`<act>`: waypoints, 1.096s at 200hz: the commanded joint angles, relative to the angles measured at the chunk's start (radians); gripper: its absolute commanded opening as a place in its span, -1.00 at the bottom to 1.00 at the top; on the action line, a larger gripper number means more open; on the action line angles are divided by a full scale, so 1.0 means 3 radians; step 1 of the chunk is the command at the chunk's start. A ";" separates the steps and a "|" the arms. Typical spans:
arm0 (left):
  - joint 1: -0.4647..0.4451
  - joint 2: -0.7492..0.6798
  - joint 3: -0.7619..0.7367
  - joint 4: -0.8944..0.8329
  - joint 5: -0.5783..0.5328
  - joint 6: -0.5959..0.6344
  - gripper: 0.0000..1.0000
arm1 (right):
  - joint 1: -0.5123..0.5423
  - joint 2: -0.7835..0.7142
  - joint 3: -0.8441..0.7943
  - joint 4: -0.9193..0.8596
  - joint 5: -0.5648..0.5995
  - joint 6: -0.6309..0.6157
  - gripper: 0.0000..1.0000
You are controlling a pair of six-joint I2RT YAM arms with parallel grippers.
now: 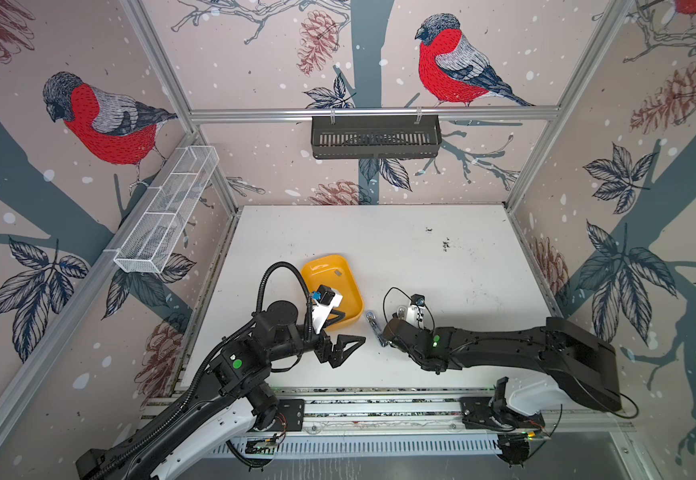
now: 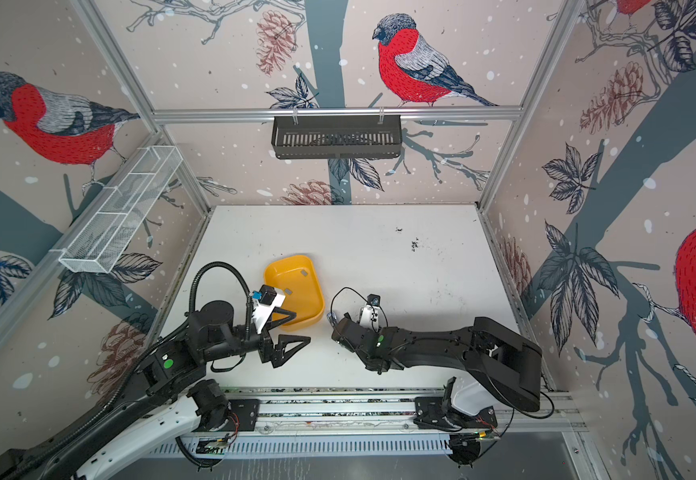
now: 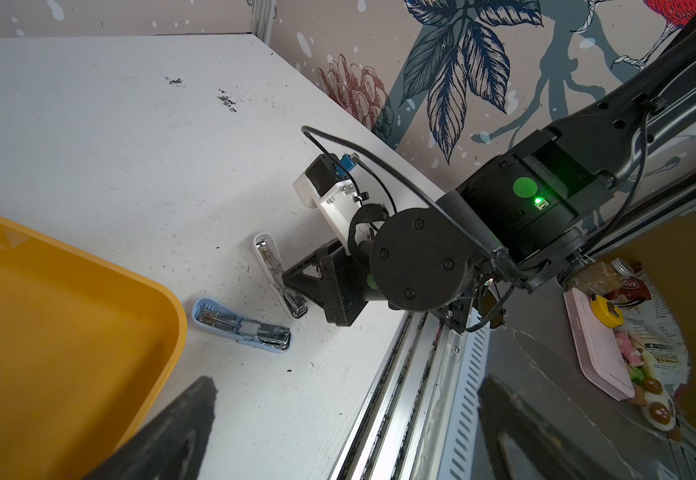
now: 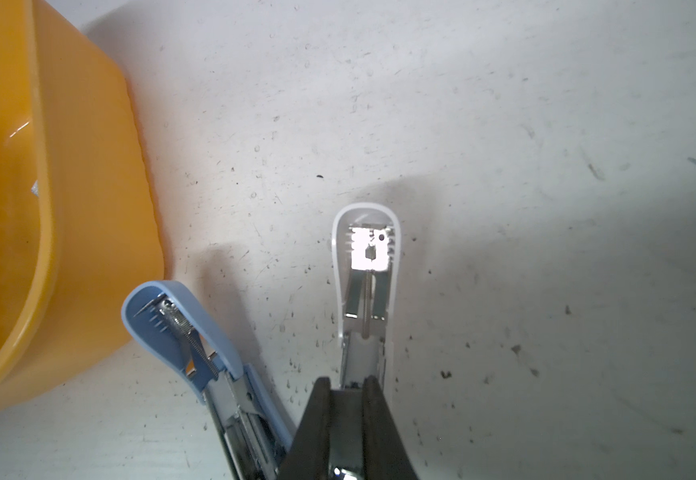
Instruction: Load the staples into the stapler
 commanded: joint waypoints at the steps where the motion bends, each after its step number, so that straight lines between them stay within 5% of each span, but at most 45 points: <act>1: -0.0002 -0.0003 -0.0005 0.0122 0.0054 0.0011 0.96 | 0.0005 0.0008 -0.0020 -0.0034 0.0022 0.0065 -0.85; 219: -0.0005 0.0010 -0.0005 0.0118 0.0045 0.0010 0.96 | 0.0018 -0.0055 0.0004 -0.0196 0.0152 -0.0143 -0.86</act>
